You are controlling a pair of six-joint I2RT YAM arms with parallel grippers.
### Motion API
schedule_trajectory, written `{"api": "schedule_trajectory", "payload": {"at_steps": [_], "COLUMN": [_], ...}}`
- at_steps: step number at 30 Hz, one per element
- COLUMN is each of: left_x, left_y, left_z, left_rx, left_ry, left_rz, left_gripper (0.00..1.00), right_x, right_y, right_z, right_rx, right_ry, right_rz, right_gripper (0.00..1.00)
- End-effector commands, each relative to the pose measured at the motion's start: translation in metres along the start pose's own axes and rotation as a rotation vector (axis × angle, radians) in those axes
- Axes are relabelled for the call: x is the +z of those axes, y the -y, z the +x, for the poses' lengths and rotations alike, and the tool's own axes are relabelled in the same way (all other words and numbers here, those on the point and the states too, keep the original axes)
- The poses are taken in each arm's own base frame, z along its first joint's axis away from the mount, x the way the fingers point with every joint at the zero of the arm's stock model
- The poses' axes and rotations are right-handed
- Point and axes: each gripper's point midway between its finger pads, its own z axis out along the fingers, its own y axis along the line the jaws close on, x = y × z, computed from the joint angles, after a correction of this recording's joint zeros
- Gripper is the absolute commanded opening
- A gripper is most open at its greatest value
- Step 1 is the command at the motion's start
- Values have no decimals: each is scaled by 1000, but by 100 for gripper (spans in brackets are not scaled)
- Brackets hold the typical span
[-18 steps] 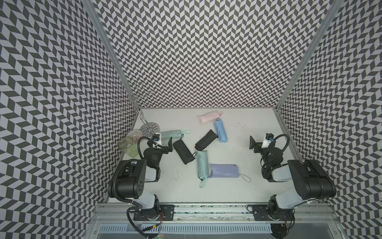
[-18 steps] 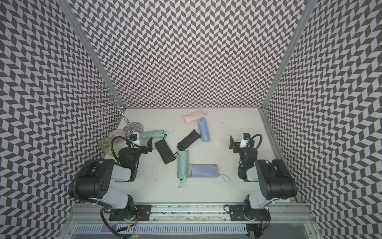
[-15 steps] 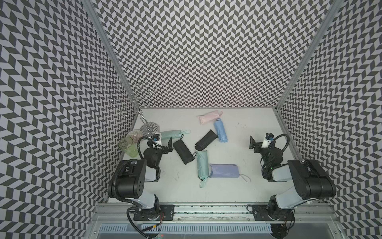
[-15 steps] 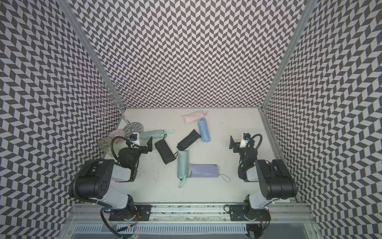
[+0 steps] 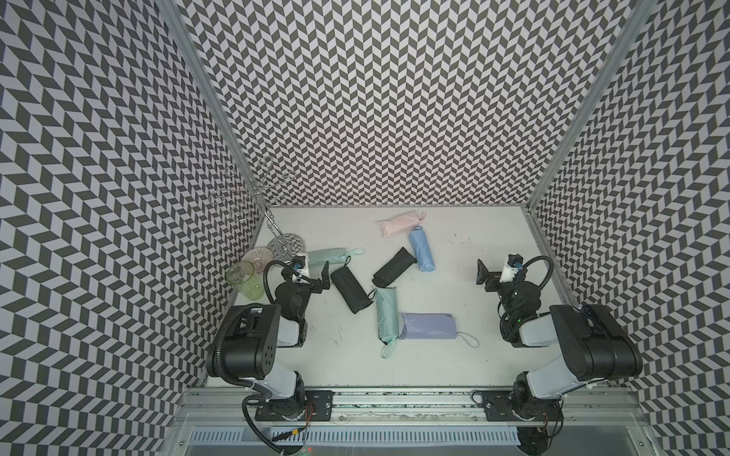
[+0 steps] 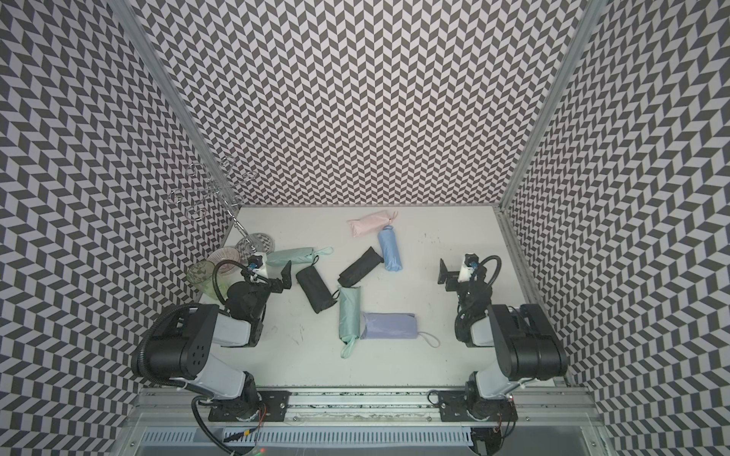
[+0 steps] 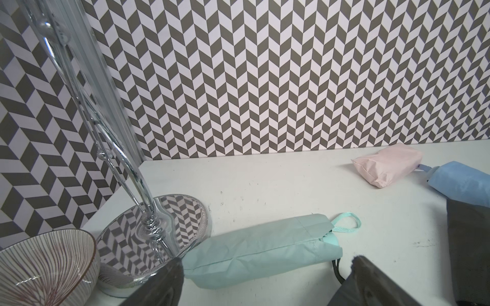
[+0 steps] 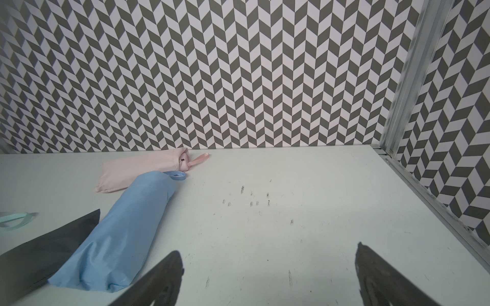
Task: Take umbrellas out of sleeves
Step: Pick up the umbrella from the center of the board.
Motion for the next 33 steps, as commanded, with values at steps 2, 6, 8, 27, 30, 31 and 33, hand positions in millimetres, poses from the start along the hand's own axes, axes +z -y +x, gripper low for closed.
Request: {"api": "schedule_trajectory", "payload": {"at_steps": [2, 6, 8, 27, 30, 31, 33], "left_x": [1, 1, 1, 0, 7, 10, 15], "left_y": [-1, -1, -2, -4, -5, -5, -6], "left_z": [-10, -9, -9, -11, -14, -15, -16], "left_rx": [11, 9, 7, -7, -10, -13, -20], "left_ry": [33, 30, 31, 44, 22, 15, -7], "left_rz": [-9, -9, -8, 11, 13, 17, 17], "left_gripper": [100, 100, 100, 100, 100, 100, 100], "right_x": [1, 1, 1, 2, 2, 2, 2], "right_y": [2, 2, 2, 1, 2, 3, 7], "right_z": [-18, -19, -19, -17, -17, -19, -21], "right_rx": [-1, -1, -2, -7, -4, -2, 10], "right_ry": [74, 75, 75, 63, 60, 62, 61], "right_rz": [9, 9, 9, 9, 11, 16, 39], "right_gripper": [100, 100, 100, 100, 98, 98, 98]}}
